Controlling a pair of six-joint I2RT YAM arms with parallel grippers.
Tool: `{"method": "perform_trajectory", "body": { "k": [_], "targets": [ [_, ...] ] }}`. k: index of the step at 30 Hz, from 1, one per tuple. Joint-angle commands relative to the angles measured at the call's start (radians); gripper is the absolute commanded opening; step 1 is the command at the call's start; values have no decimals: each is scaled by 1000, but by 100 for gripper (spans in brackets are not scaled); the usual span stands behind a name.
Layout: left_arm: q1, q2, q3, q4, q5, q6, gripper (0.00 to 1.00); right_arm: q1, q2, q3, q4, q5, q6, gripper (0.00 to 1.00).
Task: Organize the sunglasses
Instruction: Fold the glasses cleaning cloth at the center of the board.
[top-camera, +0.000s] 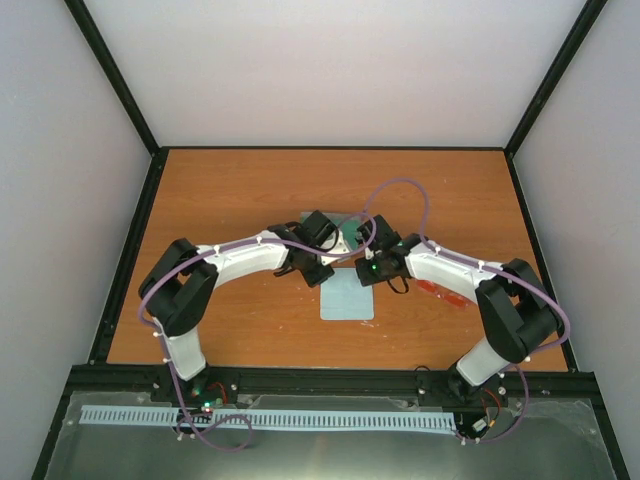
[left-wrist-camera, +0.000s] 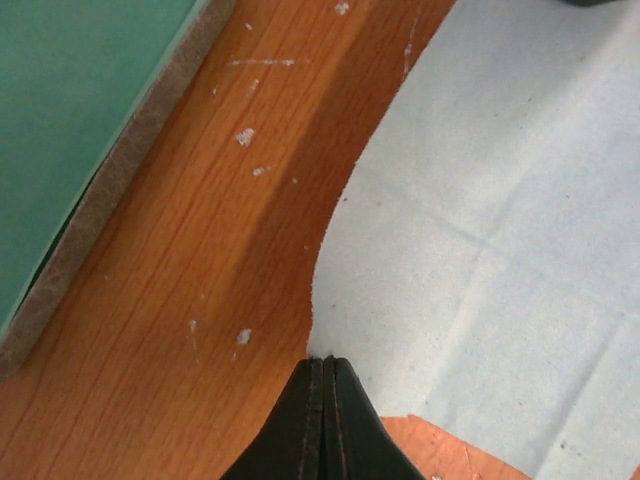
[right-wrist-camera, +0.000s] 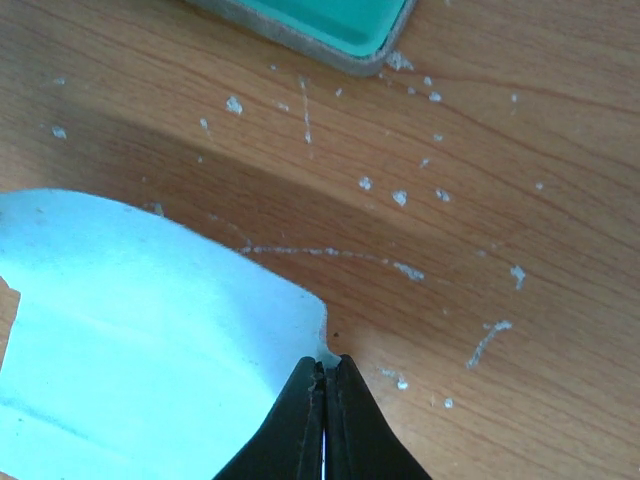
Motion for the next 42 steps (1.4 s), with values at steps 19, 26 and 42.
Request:
{"method": "perform_trajectory", "body": {
  "k": [19, 26, 42],
  "targets": [
    [-60, -106, -98, -1, 75, -3, 0, 5, -148, -176, 50, -69, 75, 3],
    [-94, -121, -122, -2, 77, -2, 0, 17, -178, -230, 66, -104, 88, 3],
    [-113, -152, -162, 1, 81, 0, 2, 47, -183, -287, 91, -203, 89, 3]
  ]
}}
